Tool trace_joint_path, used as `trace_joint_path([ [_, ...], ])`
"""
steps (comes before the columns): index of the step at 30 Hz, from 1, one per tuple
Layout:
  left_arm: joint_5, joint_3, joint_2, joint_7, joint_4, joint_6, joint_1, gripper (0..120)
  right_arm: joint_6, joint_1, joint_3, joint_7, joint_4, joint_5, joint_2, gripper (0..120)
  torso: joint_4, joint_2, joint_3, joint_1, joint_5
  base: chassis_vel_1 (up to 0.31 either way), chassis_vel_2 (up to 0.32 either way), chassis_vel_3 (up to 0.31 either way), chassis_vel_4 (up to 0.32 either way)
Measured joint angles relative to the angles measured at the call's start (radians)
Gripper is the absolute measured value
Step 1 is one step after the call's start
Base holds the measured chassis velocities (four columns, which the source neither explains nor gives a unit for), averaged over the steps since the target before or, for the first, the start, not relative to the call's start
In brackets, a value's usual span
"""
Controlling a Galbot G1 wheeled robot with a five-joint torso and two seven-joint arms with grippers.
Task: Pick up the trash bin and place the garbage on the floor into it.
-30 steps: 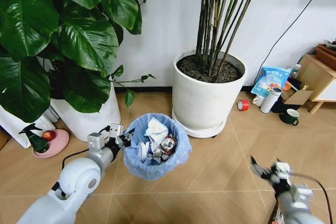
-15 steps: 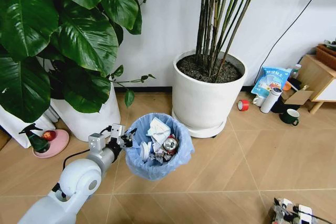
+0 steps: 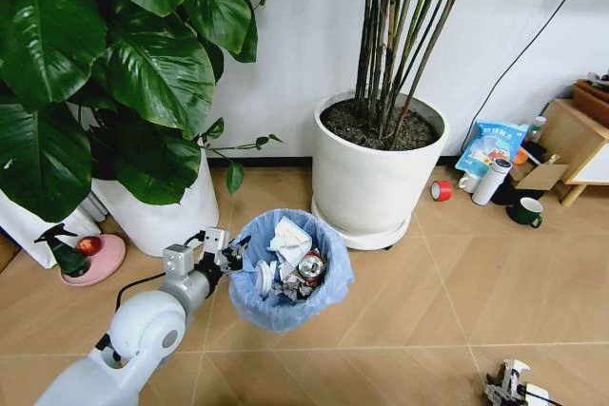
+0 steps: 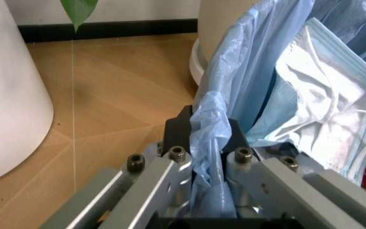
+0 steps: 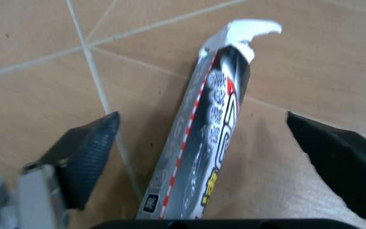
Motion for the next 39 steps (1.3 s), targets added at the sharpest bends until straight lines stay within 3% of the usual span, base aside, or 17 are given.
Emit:
trace_joint_path([
  [24, -0.001, 0.008, 0.003, 0.002, 0.003, 0.001, -0.004, 1, 0.017, 0.038, -0.010, -0.020, -0.057, 0.020, 0.023, 7, -0.0003, 0.000, 0.000, 0.000, -0.0002, 0.000, 0.000, 0.000, 0.000],
  [29, -0.001, 0.009, 0.002, 0.002, 0.002, 0.001, -0.004, 1, 0.026, 0.031, -0.003, -0.018, -0.023, 0.001, 0.027, 0, -0.0004, 0.000, 0.000, 0.000, 0.0022, 0.000, 0.000, 0.000, 0.000],
  [34, -0.001, 0.008, 0.002, 0.001, 0.001, 0.001, -0.004, 1, 0.033, 0.020, 0.012, -0.019, 0.048, -0.033, 0.020, 0, -0.0002, 0.000, 0.000, 0.000, 0.0012, 0.000, 0.000, 0.000, 0.000],
  [38, -0.002, 0.006, 0.001, -0.006, 0.000, 0.001, -0.003, 1, 0.056, 0.013, 0.031, -0.046, 0.201, -0.152, -0.005, 0, -0.0002, 0.000, 0.000, 0.000, 0.0016, 0.000, 0.000, 0.000, 0.000],
  [39, -0.002, 0.006, -0.001, -0.008, 0.002, 0.001, -0.004, 1, 0.053, 0.017, 0.030, -0.052, 0.259, -0.179, -0.018, 0, -0.0002, 0.000, 0.000, 0.000, -0.0006, 0.000, 0.000, 0.000, 0.000],
])
